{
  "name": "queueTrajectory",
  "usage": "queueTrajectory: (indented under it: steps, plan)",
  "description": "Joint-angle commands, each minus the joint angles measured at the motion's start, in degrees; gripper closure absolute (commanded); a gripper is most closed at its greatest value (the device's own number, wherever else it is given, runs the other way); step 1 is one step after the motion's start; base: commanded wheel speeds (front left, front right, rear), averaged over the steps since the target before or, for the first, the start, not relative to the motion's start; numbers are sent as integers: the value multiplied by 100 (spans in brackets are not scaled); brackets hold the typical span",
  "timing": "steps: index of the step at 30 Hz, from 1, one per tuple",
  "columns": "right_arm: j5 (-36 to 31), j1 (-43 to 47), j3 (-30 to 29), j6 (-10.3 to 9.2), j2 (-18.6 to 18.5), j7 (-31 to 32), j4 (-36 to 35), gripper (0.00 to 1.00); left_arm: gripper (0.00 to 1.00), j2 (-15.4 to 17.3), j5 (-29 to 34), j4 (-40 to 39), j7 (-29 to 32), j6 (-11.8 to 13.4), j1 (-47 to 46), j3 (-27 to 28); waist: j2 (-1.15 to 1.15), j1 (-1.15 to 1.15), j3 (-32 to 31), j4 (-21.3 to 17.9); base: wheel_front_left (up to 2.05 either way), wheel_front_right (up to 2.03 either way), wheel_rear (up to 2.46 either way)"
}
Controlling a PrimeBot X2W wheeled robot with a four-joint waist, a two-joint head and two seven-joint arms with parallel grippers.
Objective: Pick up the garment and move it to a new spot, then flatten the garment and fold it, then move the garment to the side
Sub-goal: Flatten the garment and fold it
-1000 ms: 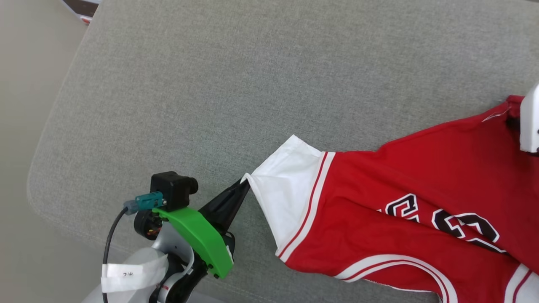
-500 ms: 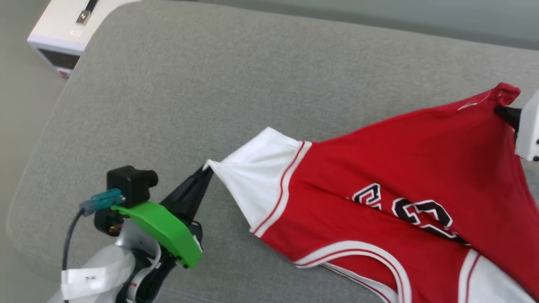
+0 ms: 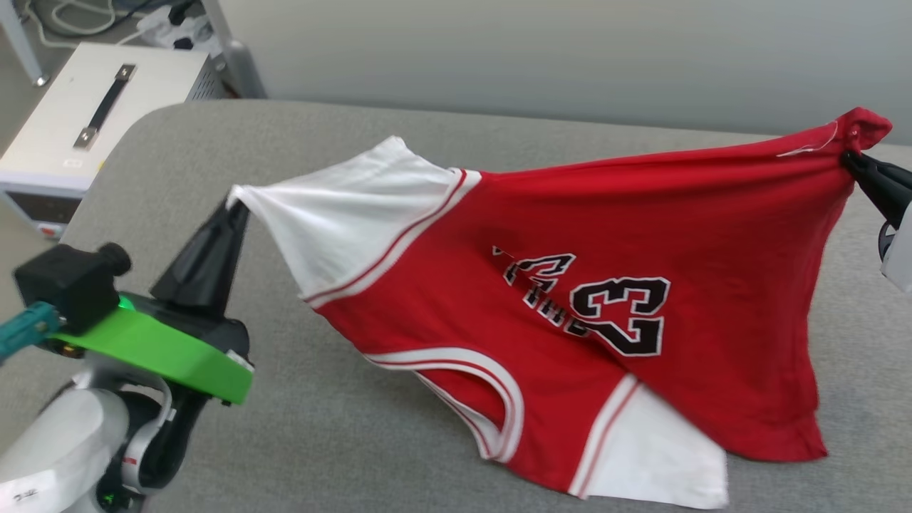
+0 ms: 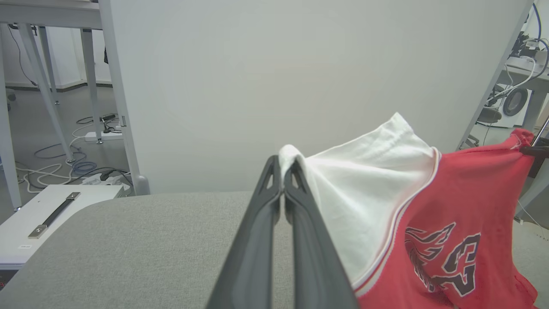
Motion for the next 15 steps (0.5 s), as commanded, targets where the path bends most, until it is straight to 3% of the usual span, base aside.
queueTrajectory:
  steps: [1, 15]
  plan:
    - [-6, 127, -43, -5, 24, -91, -115, 100, 100, 92, 37, -103, -73, 84, -41, 137, 0, 0, -353, -335, 0, 0, 0]
    - [-77, 280, -518, -5, 77, -484, -1180, 100, 100, 474, 33, -1006, -274, 508, -520, 1093, 0, 0, -570, -807, 0, 0, 0]
